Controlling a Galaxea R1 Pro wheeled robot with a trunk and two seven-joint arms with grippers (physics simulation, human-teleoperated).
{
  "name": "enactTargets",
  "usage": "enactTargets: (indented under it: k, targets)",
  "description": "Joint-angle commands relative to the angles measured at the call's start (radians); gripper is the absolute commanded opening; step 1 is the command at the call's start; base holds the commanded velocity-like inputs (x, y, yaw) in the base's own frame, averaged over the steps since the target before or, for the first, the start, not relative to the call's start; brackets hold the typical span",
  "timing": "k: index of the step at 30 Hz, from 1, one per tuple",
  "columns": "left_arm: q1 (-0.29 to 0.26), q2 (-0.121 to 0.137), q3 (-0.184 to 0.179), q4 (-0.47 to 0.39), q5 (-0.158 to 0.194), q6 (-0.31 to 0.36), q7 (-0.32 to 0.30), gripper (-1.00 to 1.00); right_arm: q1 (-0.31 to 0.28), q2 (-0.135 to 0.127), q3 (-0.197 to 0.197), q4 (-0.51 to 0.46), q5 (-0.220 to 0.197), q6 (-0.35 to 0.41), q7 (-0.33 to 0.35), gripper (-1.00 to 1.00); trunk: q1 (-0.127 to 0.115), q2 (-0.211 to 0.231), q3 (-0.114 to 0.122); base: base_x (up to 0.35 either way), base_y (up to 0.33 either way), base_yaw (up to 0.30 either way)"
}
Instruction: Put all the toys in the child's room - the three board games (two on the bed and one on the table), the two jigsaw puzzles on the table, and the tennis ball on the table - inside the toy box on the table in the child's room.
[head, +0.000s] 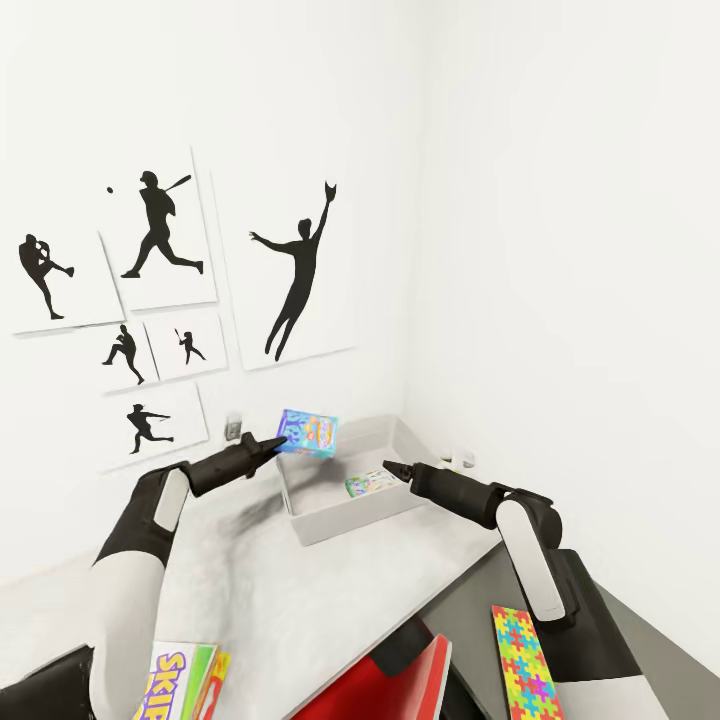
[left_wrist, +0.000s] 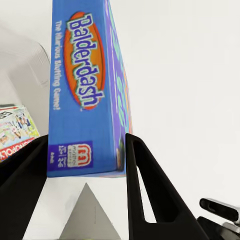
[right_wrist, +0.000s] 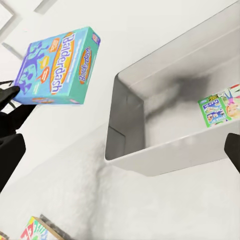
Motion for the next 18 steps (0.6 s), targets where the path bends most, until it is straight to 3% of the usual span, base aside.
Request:
enactTargets:
  k: [1,6,12,18]
  targets:
    - [-0.002,-0.009,0.002,0.001,-0.001,-0.01,0.009,-1.0,-0.001,0.001,-0.001,0.0,0.008,0.004,0.008,1.0,0.0,-0.002,-0.002,0.0,0.0,0.0]
    - [-0.002,-0.029,0.002,0.009,-0.002,-0.043,0.034,-1.0,-0.001,0.0,-0.001,0.0,0.008,0.004,0.008,1.0,0.0,-0.002,-0.002,0.0,0.0,0.0]
    - [-0.002,-0.042,0.003,0.135,0.0,-0.194,0.037,-1.0,-0.001,0.0,-0.001,0.0,0.008,0.004,0.007,1.0,0.0,-0.002,-0.002,0.0,0.0,0.0]
    - [-0.002,-0.063,0.003,0.182,0.002,-0.255,0.038,-1.0,-0.001,0.002,0.0,0.0,0.007,0.003,0.007,1.0,0.0,-0.002,-0.002,0.0,0.0,0.0]
